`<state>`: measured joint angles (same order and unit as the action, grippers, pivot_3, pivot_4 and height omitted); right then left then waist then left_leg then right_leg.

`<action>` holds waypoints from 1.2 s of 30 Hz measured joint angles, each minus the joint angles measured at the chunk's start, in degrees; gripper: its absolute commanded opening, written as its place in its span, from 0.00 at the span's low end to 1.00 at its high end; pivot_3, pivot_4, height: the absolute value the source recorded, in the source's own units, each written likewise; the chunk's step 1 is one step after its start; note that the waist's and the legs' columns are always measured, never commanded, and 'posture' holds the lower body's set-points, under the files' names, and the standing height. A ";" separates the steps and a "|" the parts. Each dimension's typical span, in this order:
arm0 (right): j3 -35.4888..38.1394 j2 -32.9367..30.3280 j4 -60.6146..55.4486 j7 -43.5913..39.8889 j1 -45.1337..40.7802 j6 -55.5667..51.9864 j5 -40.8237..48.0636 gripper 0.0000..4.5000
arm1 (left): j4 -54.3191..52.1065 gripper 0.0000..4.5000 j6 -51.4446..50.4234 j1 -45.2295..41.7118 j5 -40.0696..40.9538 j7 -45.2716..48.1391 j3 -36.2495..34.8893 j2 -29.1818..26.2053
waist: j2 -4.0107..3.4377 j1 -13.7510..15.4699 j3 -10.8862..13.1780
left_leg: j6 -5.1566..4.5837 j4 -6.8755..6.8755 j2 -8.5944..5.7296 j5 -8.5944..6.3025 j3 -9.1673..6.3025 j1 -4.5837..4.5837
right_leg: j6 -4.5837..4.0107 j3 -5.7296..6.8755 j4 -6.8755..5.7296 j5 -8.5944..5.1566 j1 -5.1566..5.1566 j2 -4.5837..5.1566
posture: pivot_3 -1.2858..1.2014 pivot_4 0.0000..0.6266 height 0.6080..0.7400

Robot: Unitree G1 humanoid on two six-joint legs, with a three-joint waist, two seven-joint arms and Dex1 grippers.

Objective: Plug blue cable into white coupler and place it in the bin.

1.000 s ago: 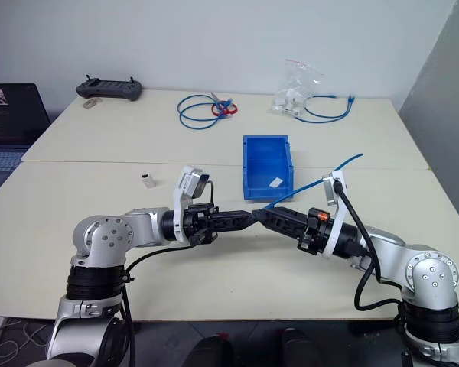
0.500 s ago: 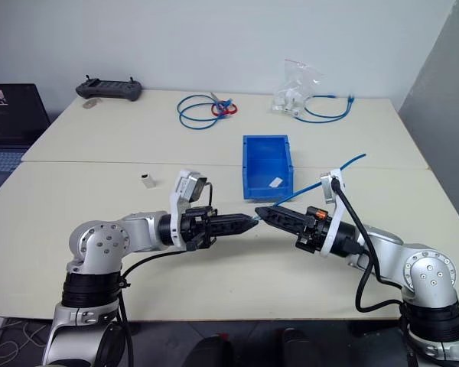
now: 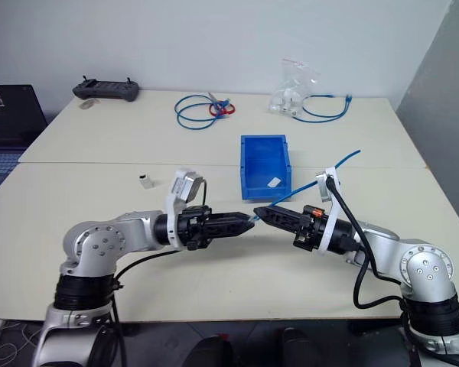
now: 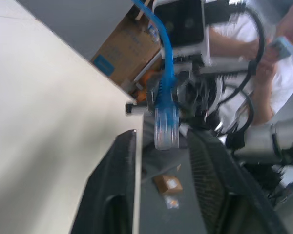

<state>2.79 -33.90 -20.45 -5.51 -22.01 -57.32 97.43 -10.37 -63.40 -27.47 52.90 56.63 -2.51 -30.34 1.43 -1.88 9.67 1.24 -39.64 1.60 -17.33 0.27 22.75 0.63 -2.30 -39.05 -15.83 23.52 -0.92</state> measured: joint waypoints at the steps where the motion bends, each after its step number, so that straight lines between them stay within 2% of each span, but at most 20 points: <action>1: -0.03 -0.04 0.69 -0.79 -0.44 0.00 -0.83 0.03 | -0.21 0.59 2.01 0.92 -1.77 -0.06 -0.03 -1.34 | 0.00 0.05 0.00 | 0.00 0.00 0.00 0.00 0.00 0.00 | -0.02 0.00 0.01 0.01 0.00 0.00 | 0.52 0.24 1.00; 5: -0.22 -0.17 3.20 -3.97 -1.52 -0.08 -4.92 0.03 | -0.71 0.76 10.56 6.97 -9.99 -5.70 -2.16 -3.76 | -0.01 0.22 0.01 | -0.01 0.01 -0.01 -0.01 0.00 0.05 | -0.07 0.00 0.09 0.04 0.02 0.08 | 0.52 0.24 1.00; 9: -0.57 -0.45 6.15 -7.31 -1.88 -0.08 -10.88 0.03 | -1.28 0.93 21.89 16.10 -22.76 -24.58 -9.39 0.75 | 0.10 0.25 0.07 | -0.03 0.03 0.01 -0.02 0.04 0.14 | -0.10 -0.01 0.11 0.08 0.11 0.17 | 0.52 0.24 1.00; 12: -0.48 -0.40 8.45 -9.48 -2.00 -0.06 -14.04 0.03 | -0.10 0.93 30.29 21.11 -32.22 -35.50 -12.14 3.34 | 0.10 0.41 0.07 | -0.02 0.04 0.01 -0.02 0.04 0.14 | -0.12 0.00 0.06 0.09 0.11 0.20 | 0.52 0.24 1.00; 14: -0.56 0.32 9.53 -10.42 -2.81 -0.06 -15.85 0.03 | 1.76 0.93 33.95 20.76 -35.11 -39.82 -12.80 5.66 | 0.14 1.00 0.08 | -0.02 0.01 0.00 -0.01 0.00 0.15 | -0.11 0.07 0.06 0.12 0.09 0.21 | 0.52 0.24 1.00; 17: -0.56 0.73 9.78 -11.86 -4.25 -0.06 -17.87 0.03 | 7.99 0.93 39.12 17.81 -38.86 -43.83 -12.59 7.06 | 0.15 1.77 0.08 | -0.02 -0.03 -0.02 -0.01 -0.01 0.12 | -0.09 0.11 0.06 0.19 0.04 0.20 | 0.52 0.24 1.00; 22: 0.03 0.79 10.22 -13.22 -5.00 -0.73 -19.81 0.03 | 26.02 0.93 47.54 7.51 -42.20 -46.93 -13.01 7.25 | 0.17 1.90 0.09 | -0.03 -0.09 -0.03 0.00 0.04 0.15 | -0.03 0.10 0.09 0.28 0.02 0.20 | 0.52 0.24 1.00; 28: 1.83 0.22 10.11 -13.21 -5.10 -2.02 -20.07 0.03 | 44.73 0.93 56.26 -3.22 -42.68 -43.24 -12.78 8.02 | 0.19 1.82 0.07 | -0.04 -0.07 -0.05 -0.01 0.02 0.19 | -0.05 0.13 0.07 0.30 0.05 0.21 | 0.52 0.24 1.00; 36: 2.91 0.11 9.36 -12.94 -5.23 -3.44 -20.37 0.03 | 64.47 0.93 64.88 -15.45 -44.12 -43.75 -12.46 9.43 | 0.19 2.01 0.07 | -0.04 -0.13 -0.07 0.00 0.01 0.18 | 0.02 0.16 0.07 0.36 0.02 0.21 | 0.52 0.24 1.00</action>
<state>5.70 -33.79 -11.09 -18.45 -27.23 -60.76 77.07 54.10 1.48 -42.91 8.78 12.88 -14.97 -20.92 1.63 0.13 9.74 1.20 -39.77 1.53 -17.33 0.28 22.93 0.64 -2.14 -38.98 -15.47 23.53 -0.71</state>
